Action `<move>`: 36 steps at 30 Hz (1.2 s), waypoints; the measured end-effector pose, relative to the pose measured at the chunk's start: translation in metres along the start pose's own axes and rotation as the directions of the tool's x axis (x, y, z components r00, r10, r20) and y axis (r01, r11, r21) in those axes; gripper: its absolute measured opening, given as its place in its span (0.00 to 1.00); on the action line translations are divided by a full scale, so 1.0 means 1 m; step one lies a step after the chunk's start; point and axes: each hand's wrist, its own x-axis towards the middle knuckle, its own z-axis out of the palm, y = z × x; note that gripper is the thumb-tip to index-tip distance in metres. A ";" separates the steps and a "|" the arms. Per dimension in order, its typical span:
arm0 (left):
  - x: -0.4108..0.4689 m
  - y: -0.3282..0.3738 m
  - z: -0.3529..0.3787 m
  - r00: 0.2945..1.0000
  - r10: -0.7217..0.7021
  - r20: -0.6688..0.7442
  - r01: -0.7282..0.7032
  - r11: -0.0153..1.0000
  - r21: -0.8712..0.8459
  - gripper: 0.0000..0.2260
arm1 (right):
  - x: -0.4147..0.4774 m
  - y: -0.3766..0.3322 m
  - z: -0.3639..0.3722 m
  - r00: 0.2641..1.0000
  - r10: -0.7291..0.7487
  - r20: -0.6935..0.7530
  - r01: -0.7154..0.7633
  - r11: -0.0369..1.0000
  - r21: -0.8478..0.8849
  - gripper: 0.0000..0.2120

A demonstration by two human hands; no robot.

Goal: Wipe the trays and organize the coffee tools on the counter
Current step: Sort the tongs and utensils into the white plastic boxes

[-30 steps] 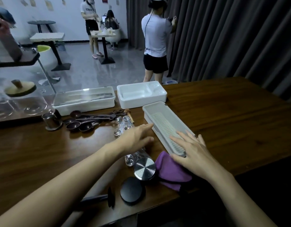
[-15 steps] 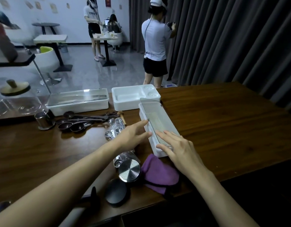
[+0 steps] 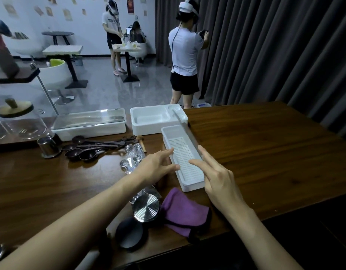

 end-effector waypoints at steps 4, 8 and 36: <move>0.003 -0.006 -0.001 0.999 0.013 0.034 -0.012 1.000 -0.013 0.37 | -0.008 0.010 -0.004 0.985 0.137 -0.104 -0.132 0.990 0.053 0.22; 0.005 -0.012 -0.001 0.998 0.018 0.061 -0.016 0.999 -0.037 0.41 | -0.015 0.020 -0.003 0.960 0.266 -0.089 -0.237 0.939 0.248 0.28; -0.069 -0.075 -0.041 0.900 -0.310 -0.307 0.362 0.923 0.128 0.28 | -0.027 0.033 0.055 0.924 0.372 -0.089 -0.260 0.783 0.566 0.46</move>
